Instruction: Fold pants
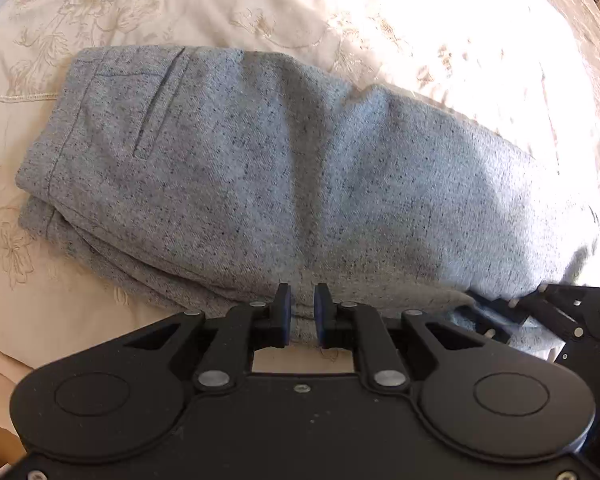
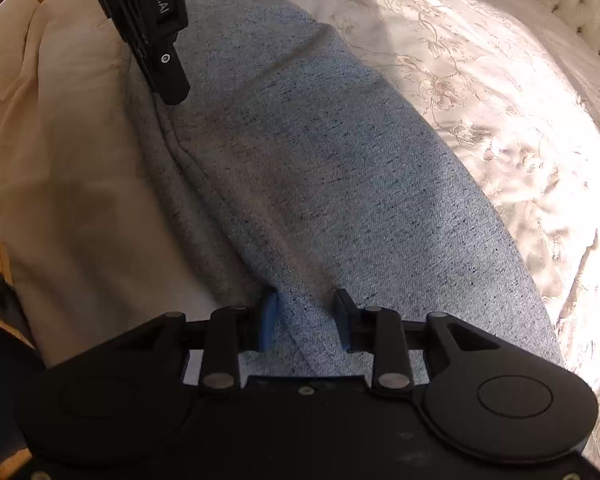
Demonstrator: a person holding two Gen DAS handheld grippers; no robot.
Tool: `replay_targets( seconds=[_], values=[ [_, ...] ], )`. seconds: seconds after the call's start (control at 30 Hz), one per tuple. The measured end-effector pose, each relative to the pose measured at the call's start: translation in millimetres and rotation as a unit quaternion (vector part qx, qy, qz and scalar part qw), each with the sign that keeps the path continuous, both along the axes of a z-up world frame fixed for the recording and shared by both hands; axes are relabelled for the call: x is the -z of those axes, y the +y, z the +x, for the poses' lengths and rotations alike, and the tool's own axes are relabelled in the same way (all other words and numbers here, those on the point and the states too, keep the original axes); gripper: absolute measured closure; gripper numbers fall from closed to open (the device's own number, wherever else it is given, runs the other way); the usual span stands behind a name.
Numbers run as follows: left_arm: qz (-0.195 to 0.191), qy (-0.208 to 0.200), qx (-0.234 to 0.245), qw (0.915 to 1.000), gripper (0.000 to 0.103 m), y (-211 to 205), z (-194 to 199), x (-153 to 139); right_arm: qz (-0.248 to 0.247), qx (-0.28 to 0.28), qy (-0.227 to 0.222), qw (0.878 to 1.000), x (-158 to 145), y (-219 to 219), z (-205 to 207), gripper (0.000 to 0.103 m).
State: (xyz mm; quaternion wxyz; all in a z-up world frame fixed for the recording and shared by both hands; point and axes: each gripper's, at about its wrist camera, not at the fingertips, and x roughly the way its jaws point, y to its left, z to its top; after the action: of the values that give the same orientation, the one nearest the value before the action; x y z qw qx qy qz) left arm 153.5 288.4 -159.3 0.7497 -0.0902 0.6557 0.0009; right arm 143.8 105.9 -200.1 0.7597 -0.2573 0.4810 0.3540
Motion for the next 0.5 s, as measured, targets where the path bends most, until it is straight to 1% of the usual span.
replay_targets(
  seconds=[0.07,0.13,0.2,0.27,0.33,0.4,0.47,0.5],
  values=[
    [0.001,-0.005,0.002,1.0,0.084,3.9,2.4,-9.2,0.019,0.022,0.02,0.999,-6.4,-5.3,9.1,0.099],
    [0.0,-0.015,0.005,0.9999,0.084,4.8,7.9,-17.1,0.043,0.019,0.029,0.998,-18.4,-15.7,7.5,0.099],
    [0.0,-0.029,0.01,0.9995,0.084,3.3,17.3,-21.7,0.049,-0.007,0.034,0.998,-25.6,-22.8,-0.3,0.099],
    [0.002,-0.044,0.015,0.9989,0.084,0.8,32.2,-23.3,0.04,-0.037,0.041,0.998,-23.2,-25.8,-11.9,0.099],
    [0.008,-0.053,0.016,0.9984,0.083,-2.4,47.0,-20.6,0.03,-0.05,0.039,0.998,-16.7,-26.0,-19.8,0.099],
    [0.01,-0.046,0.024,0.9986,0.083,-10.0,60.6,-2.9,0.023,-0.046,0.038,0.998,-18.0,-21.9,-20.3,0.098],
    [0.019,-0.02,0.038,0.9989,0.083,-15.0,62.3,17.3,0.034,-0.017,0.052,0.998,-22.8,-21.8,-16.9,0.096],
    [0.021,-0.004,0.045,0.9988,0.083,-15.7,60.1,27.3,0.046,0.003,0.058,0.997,-29.3,-26.9,-11.7,0.093]
  ],
)
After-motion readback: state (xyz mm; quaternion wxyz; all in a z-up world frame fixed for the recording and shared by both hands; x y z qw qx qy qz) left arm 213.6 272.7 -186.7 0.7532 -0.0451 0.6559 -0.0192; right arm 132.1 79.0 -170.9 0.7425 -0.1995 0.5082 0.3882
